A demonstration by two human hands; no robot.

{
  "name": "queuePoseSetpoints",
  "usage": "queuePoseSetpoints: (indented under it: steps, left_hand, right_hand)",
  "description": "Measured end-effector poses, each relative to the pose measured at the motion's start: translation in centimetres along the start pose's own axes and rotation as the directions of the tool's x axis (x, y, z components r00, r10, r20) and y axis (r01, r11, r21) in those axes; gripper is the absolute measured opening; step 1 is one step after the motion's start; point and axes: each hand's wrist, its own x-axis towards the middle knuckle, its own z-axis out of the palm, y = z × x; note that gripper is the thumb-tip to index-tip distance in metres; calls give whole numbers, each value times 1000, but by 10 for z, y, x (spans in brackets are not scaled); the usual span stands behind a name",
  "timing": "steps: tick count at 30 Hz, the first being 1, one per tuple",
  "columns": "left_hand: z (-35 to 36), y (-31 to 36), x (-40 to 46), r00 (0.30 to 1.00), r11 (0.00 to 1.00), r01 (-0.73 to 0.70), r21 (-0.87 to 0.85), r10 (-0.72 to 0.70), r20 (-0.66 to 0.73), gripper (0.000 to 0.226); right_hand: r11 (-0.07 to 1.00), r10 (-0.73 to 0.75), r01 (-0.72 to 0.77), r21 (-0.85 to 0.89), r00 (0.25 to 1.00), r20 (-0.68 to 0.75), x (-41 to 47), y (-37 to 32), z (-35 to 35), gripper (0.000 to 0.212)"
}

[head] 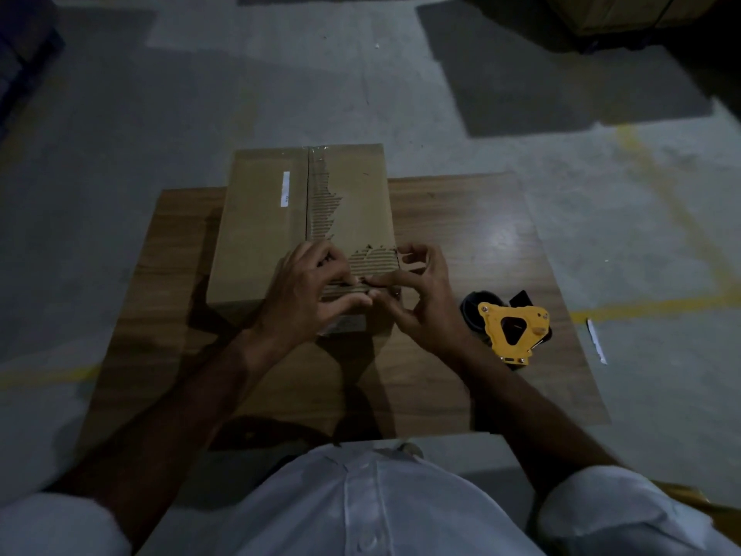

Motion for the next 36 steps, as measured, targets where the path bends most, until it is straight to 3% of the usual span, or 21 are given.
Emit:
queuePoseSetpoints:
  steps: [6, 14, 18, 22, 26, 30, 36]
  left_hand:
    - [1, 0, -3, 999, 997, 15, 80, -20, 51, 43]
    - [12, 3, 0, 999, 999, 26, 19, -27, 18, 40]
    - [18, 5, 0, 999, 997, 45, 58, -44, -18, 34]
    - [19, 13, -3, 999, 986, 52, 160, -54, 7, 43]
    - [15, 21, -2, 994, 986, 104, 129, -107, 14, 45]
    - [12, 25, 8, 991, 992, 127, -24, -126, 45, 40]
    - [21, 29, 8, 996, 997, 73, 24, -72, -53, 33]
  right_hand:
    - [997, 38, -34, 76, 998, -48, -15, 0, 14, 33]
    - [976, 77, -94, 198, 993, 92, 1, 1, -19, 33]
    - [976, 26, -32, 214, 999, 30, -1, 4, -13, 30]
    - [978, 4, -5, 206, 1000, 6, -7, 6, -8, 35]
    - [978, 0, -34, 208, 987, 158, -7, 7, -23, 47]
    - [938, 50, -164, 305, 936, 347, 10, 10, -51, 34]
    - [992, -68, 45, 114, 975, 211, 22, 15, -48, 23]
